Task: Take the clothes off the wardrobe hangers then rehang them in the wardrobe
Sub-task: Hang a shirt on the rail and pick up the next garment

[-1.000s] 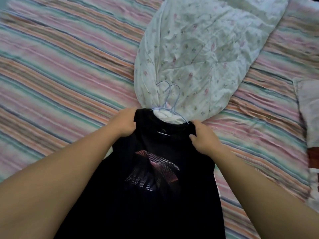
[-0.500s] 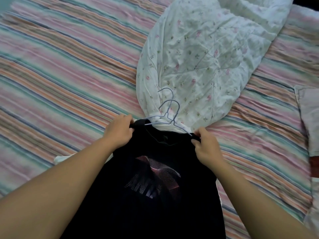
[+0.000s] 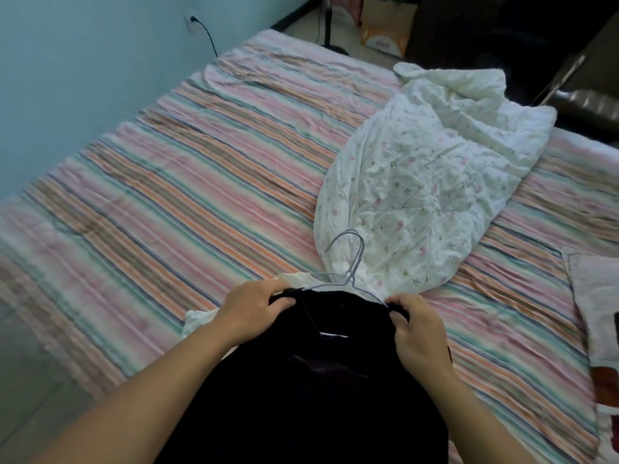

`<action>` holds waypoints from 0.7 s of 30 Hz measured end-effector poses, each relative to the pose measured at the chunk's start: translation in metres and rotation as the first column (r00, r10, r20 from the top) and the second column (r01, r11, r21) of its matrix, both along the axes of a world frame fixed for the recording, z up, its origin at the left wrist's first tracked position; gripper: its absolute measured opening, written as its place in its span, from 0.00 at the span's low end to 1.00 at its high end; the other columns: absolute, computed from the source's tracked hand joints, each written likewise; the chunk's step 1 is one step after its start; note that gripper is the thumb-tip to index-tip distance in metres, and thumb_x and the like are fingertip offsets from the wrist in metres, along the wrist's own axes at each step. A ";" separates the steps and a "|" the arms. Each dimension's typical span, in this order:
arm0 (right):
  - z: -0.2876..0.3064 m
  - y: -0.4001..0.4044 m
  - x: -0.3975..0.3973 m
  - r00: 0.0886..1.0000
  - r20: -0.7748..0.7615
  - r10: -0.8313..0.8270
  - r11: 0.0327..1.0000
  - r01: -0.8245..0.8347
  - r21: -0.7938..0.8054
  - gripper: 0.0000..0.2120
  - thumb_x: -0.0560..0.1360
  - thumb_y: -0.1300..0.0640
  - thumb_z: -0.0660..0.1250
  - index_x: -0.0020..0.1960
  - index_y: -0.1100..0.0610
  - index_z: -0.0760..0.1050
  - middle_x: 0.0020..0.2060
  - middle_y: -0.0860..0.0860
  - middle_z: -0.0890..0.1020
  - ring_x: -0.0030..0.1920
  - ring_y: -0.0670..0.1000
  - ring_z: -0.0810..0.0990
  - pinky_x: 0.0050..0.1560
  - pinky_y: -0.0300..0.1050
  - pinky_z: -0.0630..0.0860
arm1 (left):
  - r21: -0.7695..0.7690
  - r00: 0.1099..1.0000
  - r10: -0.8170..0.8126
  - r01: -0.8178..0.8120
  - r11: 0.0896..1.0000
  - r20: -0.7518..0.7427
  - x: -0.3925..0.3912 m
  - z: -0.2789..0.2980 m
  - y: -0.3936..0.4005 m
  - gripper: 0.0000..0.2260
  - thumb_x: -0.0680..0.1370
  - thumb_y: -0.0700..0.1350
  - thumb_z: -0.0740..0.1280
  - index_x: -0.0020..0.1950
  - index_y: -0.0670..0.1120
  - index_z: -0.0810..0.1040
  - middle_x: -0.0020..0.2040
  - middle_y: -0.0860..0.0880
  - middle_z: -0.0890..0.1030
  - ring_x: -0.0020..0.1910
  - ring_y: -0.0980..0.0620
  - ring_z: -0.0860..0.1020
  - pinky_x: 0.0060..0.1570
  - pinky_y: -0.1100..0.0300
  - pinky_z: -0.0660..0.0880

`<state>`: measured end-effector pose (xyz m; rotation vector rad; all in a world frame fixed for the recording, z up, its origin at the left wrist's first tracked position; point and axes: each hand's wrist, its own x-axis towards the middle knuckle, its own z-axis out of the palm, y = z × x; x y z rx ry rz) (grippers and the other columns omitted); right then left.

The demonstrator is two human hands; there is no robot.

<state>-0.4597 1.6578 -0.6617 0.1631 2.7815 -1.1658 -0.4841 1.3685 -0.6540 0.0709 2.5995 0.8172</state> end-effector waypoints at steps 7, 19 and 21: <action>0.065 -0.015 0.037 0.989 -0.066 0.134 0.991 -0.135 -0.019 0.14 0.76 0.66 0.69 0.47 0.46 0.75 0.43 0.41 0.80 0.47 0.42 0.78 0.48 0.37 0.72 | 0.102 0.993 0.084 -0.075 0.992 -0.087 0.051 0.070 -0.014 0.04 0.78 0.52 0.67 0.45 0.61 0.76 0.37 0.58 0.78 0.35 0.57 0.75 0.35 0.57 0.67; 0.213 -0.073 0.113 0.941 -0.238 0.240 0.957 -0.270 -0.101 0.08 0.76 0.62 0.71 0.40 0.51 0.81 0.38 0.45 0.81 0.42 0.43 0.79 0.41 0.33 0.71 | 0.133 0.912 0.089 -0.038 0.990 -0.399 0.171 0.212 -0.057 0.06 0.83 0.50 0.62 0.52 0.61 0.77 0.36 0.57 0.80 0.33 0.57 0.77 0.34 0.58 0.72; 0.239 -0.087 0.130 0.941 -0.216 0.262 0.949 -0.292 -0.117 0.09 0.76 0.60 0.71 0.38 0.51 0.81 0.37 0.45 0.81 0.40 0.44 0.79 0.43 0.36 0.73 | 0.120 0.901 0.104 -0.059 0.991 -0.421 0.198 0.234 -0.068 0.06 0.83 0.50 0.61 0.53 0.59 0.77 0.34 0.55 0.79 0.32 0.57 0.77 0.35 0.58 0.71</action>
